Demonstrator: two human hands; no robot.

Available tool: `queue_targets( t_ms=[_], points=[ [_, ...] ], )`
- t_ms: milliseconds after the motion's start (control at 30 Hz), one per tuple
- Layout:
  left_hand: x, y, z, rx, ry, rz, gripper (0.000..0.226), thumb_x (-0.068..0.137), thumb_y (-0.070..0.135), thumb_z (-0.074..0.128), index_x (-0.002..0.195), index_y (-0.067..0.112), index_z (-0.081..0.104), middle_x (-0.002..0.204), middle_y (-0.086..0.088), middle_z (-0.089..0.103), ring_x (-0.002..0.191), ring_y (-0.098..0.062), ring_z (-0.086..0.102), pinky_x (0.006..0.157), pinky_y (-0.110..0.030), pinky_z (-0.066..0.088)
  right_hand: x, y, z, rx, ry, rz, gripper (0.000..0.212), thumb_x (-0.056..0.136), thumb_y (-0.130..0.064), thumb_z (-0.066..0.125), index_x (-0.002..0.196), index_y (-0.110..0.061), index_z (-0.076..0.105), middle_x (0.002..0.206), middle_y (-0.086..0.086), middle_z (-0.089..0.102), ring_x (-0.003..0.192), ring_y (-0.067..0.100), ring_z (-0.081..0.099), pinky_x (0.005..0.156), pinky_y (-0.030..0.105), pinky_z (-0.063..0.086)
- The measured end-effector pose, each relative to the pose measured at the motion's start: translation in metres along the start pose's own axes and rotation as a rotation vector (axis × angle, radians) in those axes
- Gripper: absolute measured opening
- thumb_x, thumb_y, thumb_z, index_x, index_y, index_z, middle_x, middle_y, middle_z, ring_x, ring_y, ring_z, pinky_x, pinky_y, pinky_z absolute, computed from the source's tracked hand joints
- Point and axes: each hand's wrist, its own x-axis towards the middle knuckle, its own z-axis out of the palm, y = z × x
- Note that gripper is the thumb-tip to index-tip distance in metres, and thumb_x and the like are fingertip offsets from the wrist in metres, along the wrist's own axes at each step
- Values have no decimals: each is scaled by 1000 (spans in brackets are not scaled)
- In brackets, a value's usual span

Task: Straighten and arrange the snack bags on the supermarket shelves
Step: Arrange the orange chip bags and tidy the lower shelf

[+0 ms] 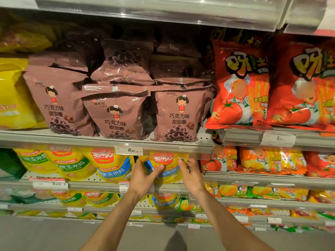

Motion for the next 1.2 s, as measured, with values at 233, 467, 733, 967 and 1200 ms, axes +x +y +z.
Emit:
queue_targets(
  t_ms=[233, 467, 733, 967, 1200],
  points=[
    [5, 2, -3, 94, 79, -34, 51, 80, 64, 73, 105, 25, 51, 103, 4, 60, 100, -21, 61, 88, -44, 54, -3, 0, 3, -3, -14, -21, 22, 98, -52, 59, 104, -33, 49, 99, -13, 65, 89, -15, 63, 85, 32, 42],
    [8, 6, -15, 98, -31, -74, 43, 89, 50, 73, 110, 18, 53, 105, -3, 64, 101, -22, 63, 89, -40, 53, -3, 2, 3, 36, -94, 73, 13, 99, -49, 59, 97, -43, 48, 86, -24, 57, 73, -37, 49, 75, 18, 38],
    [0, 8, -25, 33, -2, -69, 38, 96, 30, 70, 124, 19, 49, 115, 7, 60, 114, -12, 56, 93, -30, 48, -7, -1, -3, 34, -94, 54, 13, 101, -29, 63, 113, -24, 63, 101, 3, 73, 103, 20, 70, 88, 34, 56],
    [-17, 5, -44, -55, 82, -55, 37, 96, 25, 70, 128, 22, 53, 118, 6, 64, 108, -8, 65, 80, -21, 54, -29, -8, -14, 106, -5, 56, 4, 101, -24, 63, 102, -23, 59, 91, -7, 58, 86, 15, 57, 75, 18, 43],
    [-49, 17, -70, -134, 58, -18, 6, 100, 23, 63, 104, 26, 68, 105, 15, 73, 94, -3, 69, 85, -26, 52, -75, -20, -33, 179, 118, 45, 10, 101, -13, 61, 101, -13, 70, 102, 4, 75, 88, 17, 73, 82, 31, 59]
  ],
)
